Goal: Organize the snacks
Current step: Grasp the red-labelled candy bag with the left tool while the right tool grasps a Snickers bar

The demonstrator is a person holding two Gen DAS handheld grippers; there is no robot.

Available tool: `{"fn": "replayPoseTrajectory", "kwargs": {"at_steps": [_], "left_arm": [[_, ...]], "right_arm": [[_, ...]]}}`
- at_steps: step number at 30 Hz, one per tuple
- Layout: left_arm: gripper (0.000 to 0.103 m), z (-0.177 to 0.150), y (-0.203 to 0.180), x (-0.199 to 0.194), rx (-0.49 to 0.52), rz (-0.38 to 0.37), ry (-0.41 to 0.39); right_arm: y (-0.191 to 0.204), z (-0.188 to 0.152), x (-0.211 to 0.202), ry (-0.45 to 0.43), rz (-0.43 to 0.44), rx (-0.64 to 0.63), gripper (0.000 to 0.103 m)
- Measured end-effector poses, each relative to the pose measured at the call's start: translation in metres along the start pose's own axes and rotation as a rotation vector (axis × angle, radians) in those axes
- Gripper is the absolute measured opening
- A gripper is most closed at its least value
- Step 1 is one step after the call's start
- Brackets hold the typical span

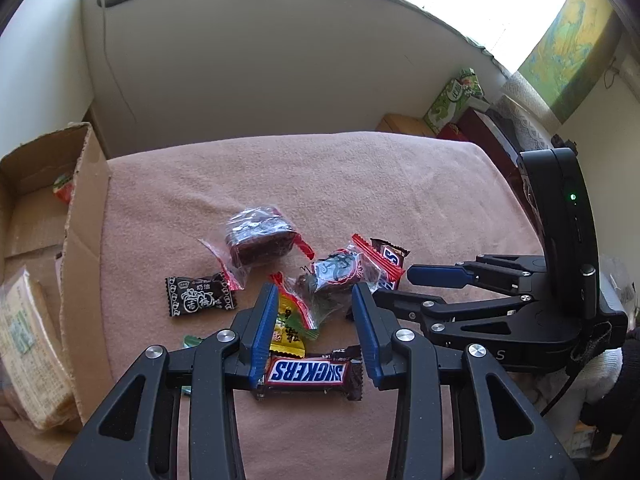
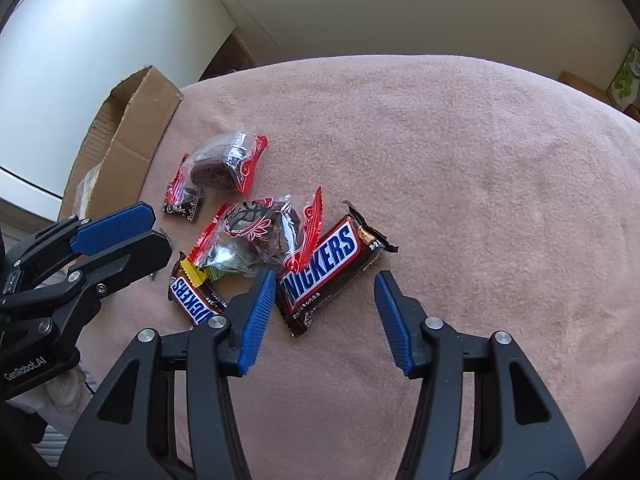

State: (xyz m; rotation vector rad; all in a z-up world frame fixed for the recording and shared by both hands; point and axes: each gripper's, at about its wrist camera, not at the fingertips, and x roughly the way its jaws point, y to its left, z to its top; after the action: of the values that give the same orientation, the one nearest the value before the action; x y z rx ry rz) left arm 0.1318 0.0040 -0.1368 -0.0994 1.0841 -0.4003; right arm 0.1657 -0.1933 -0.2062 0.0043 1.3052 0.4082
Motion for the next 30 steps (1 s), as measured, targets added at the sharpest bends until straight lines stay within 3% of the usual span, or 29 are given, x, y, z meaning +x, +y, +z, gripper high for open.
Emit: {"fn": "replayPoseTrajectory", "kwargs": {"at_steps": [4, 15, 22, 30], "left_arm": [[0.037, 0.005, -0.003, 0.014, 0.047, 0.002, 0.03], [0.037, 0.013, -0.016, 0.046, 0.147, -0.016, 0.088], [0.038, 0.012, -0.025, 0.06, 0.144, -0.015, 0.093], [0.032, 0.011, -0.023, 0.063, 0.112, -0.032, 0.064]], "right_arm": [[-0.001, 0.003, 0.009, 0.013, 0.01, 0.018, 0.049], [-0.018, 0.016, 0.005, 0.006, -0.069, 0.011, 0.049], [-0.032, 0.027, 0.002, 0.005, -0.055, 0.053, 0.05], [-0.036, 0.042, 0.011, 0.008, -0.034, 0.09, 0.05]]}}
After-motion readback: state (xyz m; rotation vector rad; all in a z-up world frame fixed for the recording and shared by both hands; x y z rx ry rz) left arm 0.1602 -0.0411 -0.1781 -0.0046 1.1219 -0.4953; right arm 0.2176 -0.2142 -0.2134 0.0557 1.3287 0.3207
